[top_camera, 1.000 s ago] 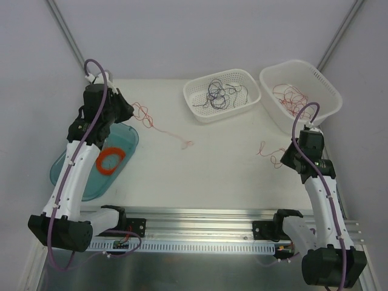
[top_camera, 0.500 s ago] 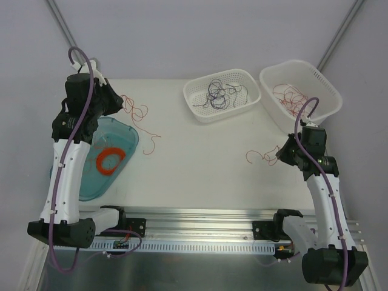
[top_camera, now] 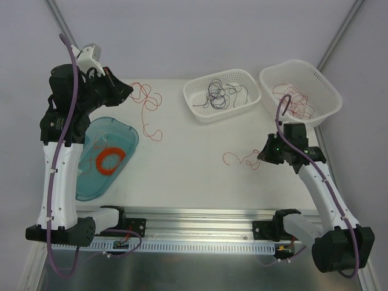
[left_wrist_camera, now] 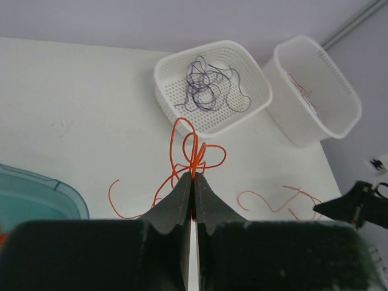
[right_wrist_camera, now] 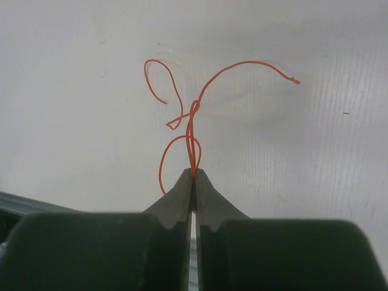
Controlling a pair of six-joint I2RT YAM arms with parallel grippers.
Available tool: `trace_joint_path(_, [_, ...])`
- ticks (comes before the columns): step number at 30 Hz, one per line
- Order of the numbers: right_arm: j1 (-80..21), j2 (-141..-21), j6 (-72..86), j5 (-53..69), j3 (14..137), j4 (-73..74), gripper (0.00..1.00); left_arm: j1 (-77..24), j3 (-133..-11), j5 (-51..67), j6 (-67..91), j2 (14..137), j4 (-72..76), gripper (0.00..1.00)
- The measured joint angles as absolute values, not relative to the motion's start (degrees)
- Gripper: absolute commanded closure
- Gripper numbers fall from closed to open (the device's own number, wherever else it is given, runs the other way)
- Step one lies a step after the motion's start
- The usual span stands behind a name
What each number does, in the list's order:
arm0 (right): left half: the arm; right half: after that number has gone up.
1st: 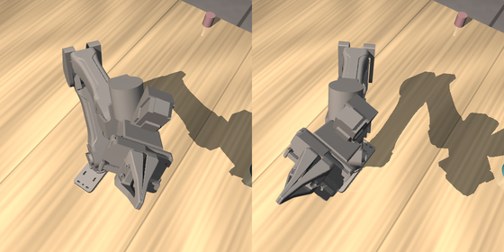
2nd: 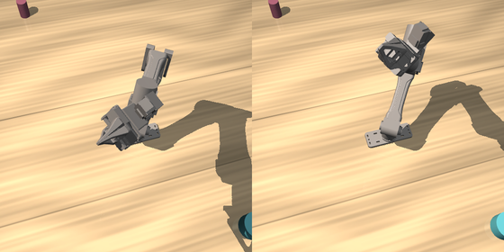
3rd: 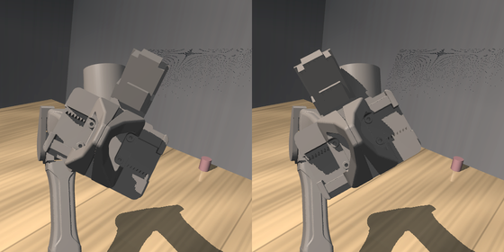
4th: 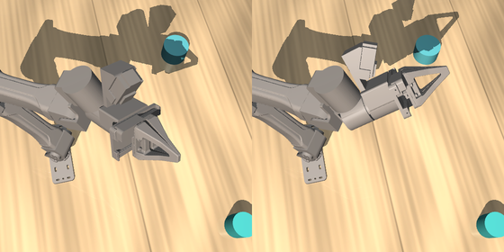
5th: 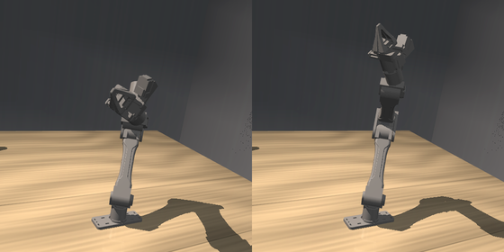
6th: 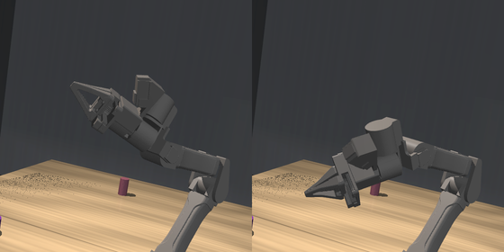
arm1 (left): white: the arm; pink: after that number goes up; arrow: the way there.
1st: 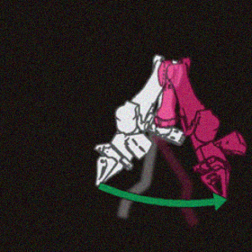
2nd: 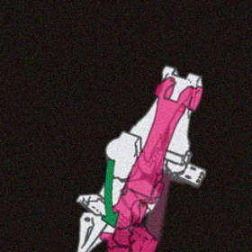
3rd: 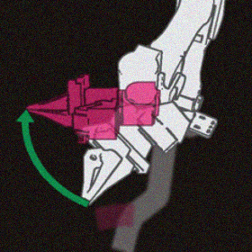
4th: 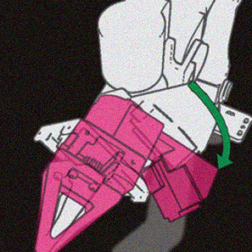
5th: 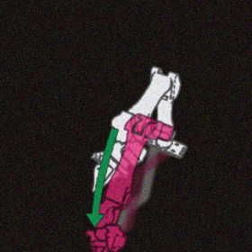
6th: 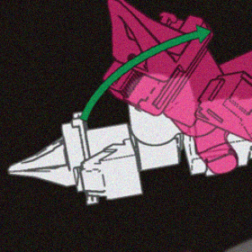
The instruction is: Untangle the cables
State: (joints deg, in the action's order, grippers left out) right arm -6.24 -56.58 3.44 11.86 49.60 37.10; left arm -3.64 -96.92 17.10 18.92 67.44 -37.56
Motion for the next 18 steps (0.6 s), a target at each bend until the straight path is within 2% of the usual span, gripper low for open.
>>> trace_joint_path(3, [-9.26,-59.37,3.70,12.86,49.60,36.25,0.99,-3.64,-95.79,22.92,19.07,68.03,-37.41,1.00])
trace_joint_path(10, [-13.74,-62.30,4.25,14.44,49.58,34.06,0.99,-3.64,-87.72,31.18,19.05,68.03,-37.06,1.00])
trace_joint_path(18, [-18.70,-64.25,5.32,15.25,49.58,32.03,0.99,-3.70,-79.22,33.80,19.00,67.77,-36.64,1.00])
